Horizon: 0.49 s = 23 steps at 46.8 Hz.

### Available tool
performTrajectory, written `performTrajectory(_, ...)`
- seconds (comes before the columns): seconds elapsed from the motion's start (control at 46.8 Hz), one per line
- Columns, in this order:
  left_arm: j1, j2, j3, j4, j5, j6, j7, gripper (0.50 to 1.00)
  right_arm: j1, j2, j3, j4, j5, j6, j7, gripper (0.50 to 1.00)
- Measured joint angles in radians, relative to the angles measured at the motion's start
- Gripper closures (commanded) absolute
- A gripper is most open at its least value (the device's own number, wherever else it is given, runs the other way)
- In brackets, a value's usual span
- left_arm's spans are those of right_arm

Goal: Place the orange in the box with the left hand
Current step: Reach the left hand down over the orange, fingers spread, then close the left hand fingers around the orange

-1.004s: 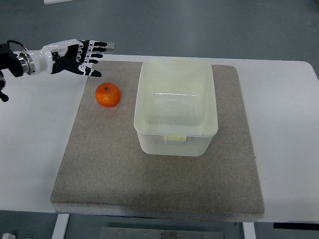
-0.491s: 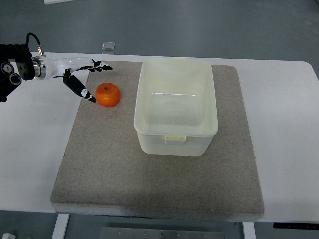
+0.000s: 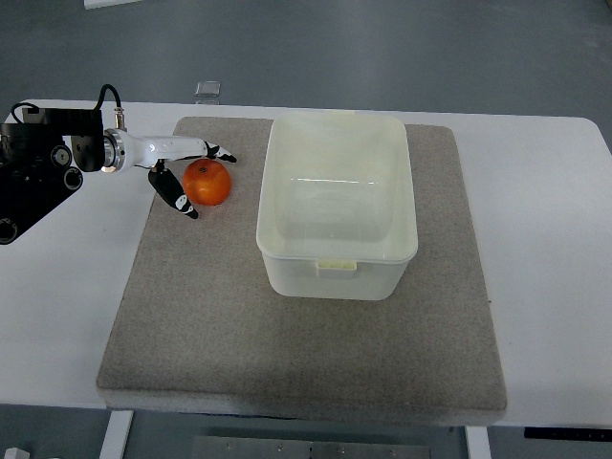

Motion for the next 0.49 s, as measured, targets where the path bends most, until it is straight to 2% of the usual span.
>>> performTrajectory(0.149,-0.001,-0.003,0.021,0.002,0.038,0.067,0.0,0.568,-0.001,0.0,0.0,0.0,0.0,0.0,0.0,0.568)
performTrajectory(0.192,-0.001,-0.004,0.033,0.003,0.048,0.084,0.0,0.604,-0.001,0.0,0.0,0.0,0.0,0.0,0.0,0.568)
performTrajectory(0.342,-0.001,-0.005,0.058,0.004,0.054,0.113,0.0,0.656,0.0,0.0,0.0,0.0,0.0,0.0,0.0,0.568)
performTrajectory(0.491,-0.006,-0.006,0.06,0.005,0.054,0.115,0.0,0.829,0.0,0.0,0.0,0.0,0.0,0.0,0.0,0.568)
